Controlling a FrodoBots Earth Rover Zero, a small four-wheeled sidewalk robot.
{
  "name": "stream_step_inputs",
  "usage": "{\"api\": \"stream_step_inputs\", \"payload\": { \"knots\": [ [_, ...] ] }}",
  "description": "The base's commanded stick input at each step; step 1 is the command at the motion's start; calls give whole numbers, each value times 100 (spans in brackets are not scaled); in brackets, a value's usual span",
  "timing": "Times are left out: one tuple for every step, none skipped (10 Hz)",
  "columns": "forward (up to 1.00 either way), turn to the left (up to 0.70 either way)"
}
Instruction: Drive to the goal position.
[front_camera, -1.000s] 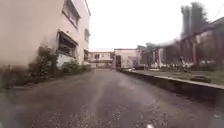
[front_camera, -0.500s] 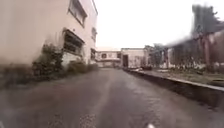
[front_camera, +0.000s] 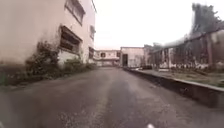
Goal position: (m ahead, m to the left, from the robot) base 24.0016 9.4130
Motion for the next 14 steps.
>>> {"api": "stream_step_inputs", "payload": {
  "knots": [
    [70,-17],
    [70,-9],
    [70,6],
    [70,-12],
    [70,-17],
    [70,-17],
    [70,-17],
    [70,-17],
    [70,-17],
    [70,-12],
    [70,13],
    [70,-2],
    [70,-6],
    [70,18]
  ]
}}
